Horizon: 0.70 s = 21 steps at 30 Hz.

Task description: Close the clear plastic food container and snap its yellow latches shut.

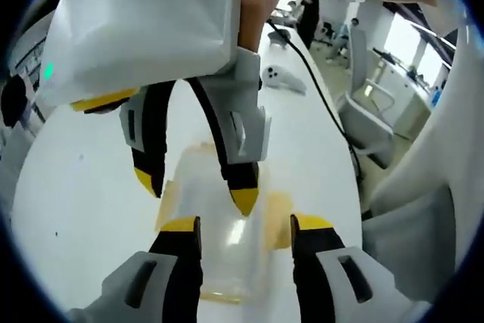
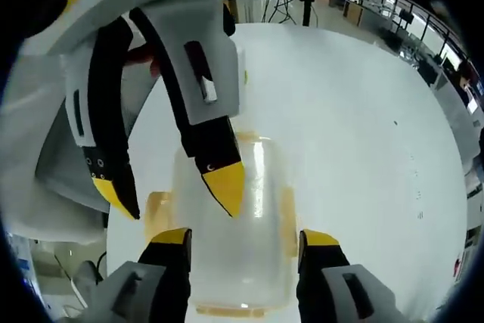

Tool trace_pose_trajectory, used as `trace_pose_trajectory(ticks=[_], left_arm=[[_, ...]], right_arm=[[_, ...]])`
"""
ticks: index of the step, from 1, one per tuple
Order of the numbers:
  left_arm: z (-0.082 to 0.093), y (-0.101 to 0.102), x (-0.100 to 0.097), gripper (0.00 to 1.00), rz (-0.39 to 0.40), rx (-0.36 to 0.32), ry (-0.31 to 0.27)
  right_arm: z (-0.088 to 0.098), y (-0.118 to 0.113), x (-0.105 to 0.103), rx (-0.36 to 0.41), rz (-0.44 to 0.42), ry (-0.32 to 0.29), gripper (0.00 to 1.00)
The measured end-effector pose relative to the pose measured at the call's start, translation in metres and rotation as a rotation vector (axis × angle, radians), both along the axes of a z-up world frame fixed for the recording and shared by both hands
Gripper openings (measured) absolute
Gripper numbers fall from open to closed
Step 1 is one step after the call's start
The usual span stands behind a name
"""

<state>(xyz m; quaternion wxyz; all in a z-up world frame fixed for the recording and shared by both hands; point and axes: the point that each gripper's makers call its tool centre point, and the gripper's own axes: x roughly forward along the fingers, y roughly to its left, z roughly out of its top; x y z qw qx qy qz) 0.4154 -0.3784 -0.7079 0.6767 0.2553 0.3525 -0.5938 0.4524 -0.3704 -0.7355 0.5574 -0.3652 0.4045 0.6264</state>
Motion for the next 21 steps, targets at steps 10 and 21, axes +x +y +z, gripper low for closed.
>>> trace_pose_trajectory(ticks=[10, 21], left_arm=[[-0.019, -0.002, 0.004, 0.42, -0.084, 0.094, -0.147], [-0.021, -0.001, -0.001, 0.45, -0.103, 0.100, -0.185]], right_arm=[[0.000, 0.001, 0.000, -0.013, 0.022, 0.001, 0.54], [-0.001, 0.001, -0.002, -0.016, 0.034, 0.013, 0.53]])
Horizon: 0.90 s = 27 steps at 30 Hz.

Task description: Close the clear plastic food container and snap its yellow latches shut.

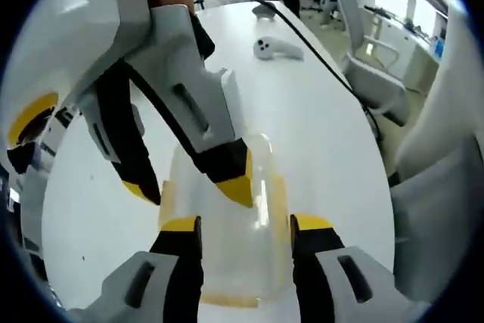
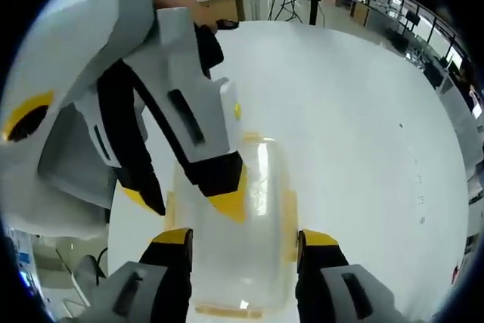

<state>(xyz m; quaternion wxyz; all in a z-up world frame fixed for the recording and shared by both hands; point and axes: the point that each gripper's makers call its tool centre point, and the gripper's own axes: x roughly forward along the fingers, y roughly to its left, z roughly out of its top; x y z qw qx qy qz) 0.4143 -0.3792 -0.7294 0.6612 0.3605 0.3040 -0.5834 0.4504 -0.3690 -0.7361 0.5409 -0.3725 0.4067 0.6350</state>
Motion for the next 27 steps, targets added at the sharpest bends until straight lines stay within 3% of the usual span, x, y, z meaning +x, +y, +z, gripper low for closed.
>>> trace_pose_trajectory(ticks=[6, 13, 17, 27], left_arm=[[-0.0032, 0.0017, -0.0019, 0.46, -0.037, 0.036, -0.071], [-0.0033, 0.0007, -0.0008, 0.45, -0.024, 0.045, -0.078], [-0.0037, 0.0002, -0.0008, 0.45, -0.026, 0.047, -0.082], [-0.0054, 0.0006, -0.0056, 0.48, -0.031, 0.048, -0.104]], right_arm=[[-0.0004, -0.0002, 0.0008, 0.005, 0.005, 0.009, 0.54], [-0.0012, 0.0002, 0.0004, 0.007, 0.005, 0.029, 0.55], [-0.0044, -0.0010, -0.0015, -0.009, 0.023, 0.047, 0.61], [-0.0039, -0.0004, -0.0016, -0.001, 0.043, 0.067, 0.59]])
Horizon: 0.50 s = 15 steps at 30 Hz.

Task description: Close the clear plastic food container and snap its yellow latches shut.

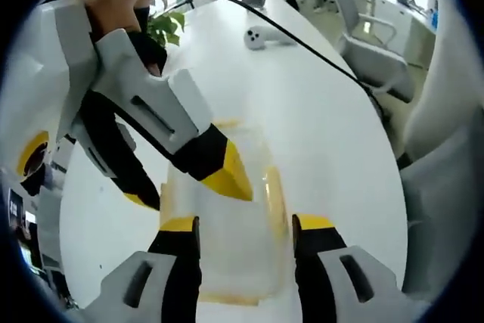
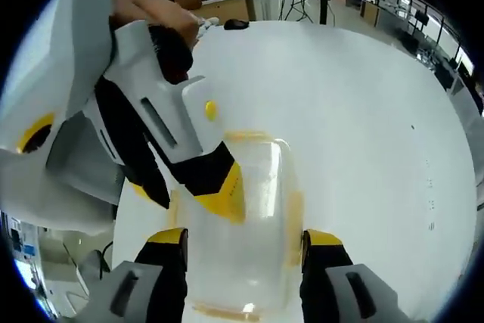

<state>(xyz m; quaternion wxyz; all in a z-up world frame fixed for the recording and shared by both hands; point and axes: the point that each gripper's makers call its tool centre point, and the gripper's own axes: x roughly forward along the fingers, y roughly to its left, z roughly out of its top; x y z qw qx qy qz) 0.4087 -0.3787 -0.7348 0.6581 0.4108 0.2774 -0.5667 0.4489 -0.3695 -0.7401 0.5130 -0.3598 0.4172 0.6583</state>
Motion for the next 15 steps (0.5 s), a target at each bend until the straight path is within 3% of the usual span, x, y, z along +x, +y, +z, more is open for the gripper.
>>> trace_pose_trajectory(ticks=[15], left_arm=[[0.0026, -0.0066, 0.0012, 0.50, 0.049, -0.068, 0.059]], right_arm=[[-0.0028, 0.0005, -0.0014, -0.051, 0.012, 0.028, 0.60]])
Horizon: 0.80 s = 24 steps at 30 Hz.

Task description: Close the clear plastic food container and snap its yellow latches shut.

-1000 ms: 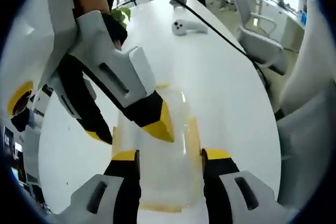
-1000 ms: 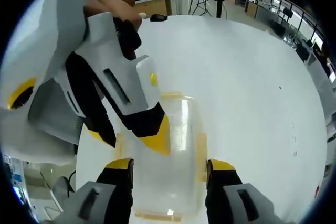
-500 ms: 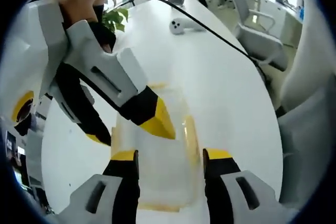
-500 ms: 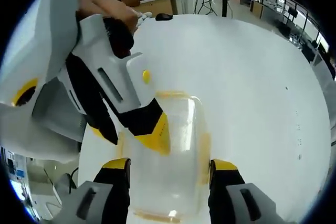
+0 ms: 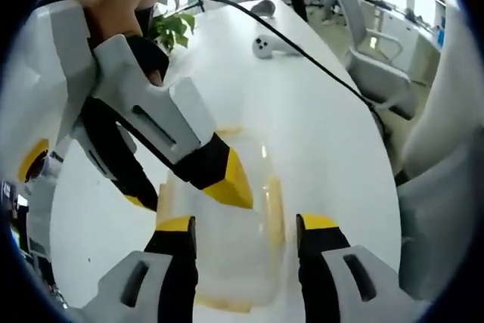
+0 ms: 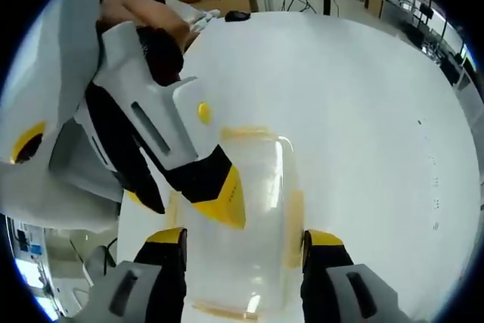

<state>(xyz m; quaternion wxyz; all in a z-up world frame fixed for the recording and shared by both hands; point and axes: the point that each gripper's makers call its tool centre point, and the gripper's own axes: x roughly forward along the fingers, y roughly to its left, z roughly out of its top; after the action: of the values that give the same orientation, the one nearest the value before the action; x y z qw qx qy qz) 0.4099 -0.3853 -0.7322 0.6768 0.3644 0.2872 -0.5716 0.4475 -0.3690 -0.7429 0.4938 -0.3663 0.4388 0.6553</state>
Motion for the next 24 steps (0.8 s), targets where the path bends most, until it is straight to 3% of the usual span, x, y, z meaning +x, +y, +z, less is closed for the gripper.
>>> trace_pose_trajectory(ticks=[2, 4, 6, 9, 12, 13, 18, 24], left_arm=[[0.004, -0.003, -0.003, 0.45, -0.008, -0.021, 0.029], [0.008, -0.003, -0.001, 0.39, -0.011, -0.028, 0.019], [0.004, 0.002, -0.003, 0.32, -0.018, 0.016, 0.042], [0.003, 0.001, -0.005, 0.35, -0.025, 0.021, 0.050], [0.002, 0.000, -0.001, 0.36, -0.036, 0.055, 0.019], [0.000, 0.007, 0.004, 0.39, -0.028, 0.099, -0.005], [0.001, 0.004, 0.002, 0.40, -0.037, 0.089, 0.018], [-0.001, 0.003, 0.002, 0.40, -0.068, 0.118, -0.020]], right_arm=[[0.001, 0.000, 0.000, 0.003, 0.002, -0.004, 0.60], [0.001, -0.001, 0.000, 0.007, -0.001, -0.006, 0.60], [0.001, -0.001, 0.000, 0.006, -0.003, -0.007, 0.60], [0.001, 0.000, 0.000, 0.002, 0.003, -0.011, 0.60], [0.001, 0.001, -0.001, -0.001, 0.017, -0.016, 0.60], [0.001, 0.001, 0.000, -0.003, 0.020, -0.017, 0.60], [0.000, 0.001, 0.000, -0.014, 0.031, -0.015, 0.60], [0.000, 0.001, 0.000, -0.031, 0.031, -0.014, 0.59]])
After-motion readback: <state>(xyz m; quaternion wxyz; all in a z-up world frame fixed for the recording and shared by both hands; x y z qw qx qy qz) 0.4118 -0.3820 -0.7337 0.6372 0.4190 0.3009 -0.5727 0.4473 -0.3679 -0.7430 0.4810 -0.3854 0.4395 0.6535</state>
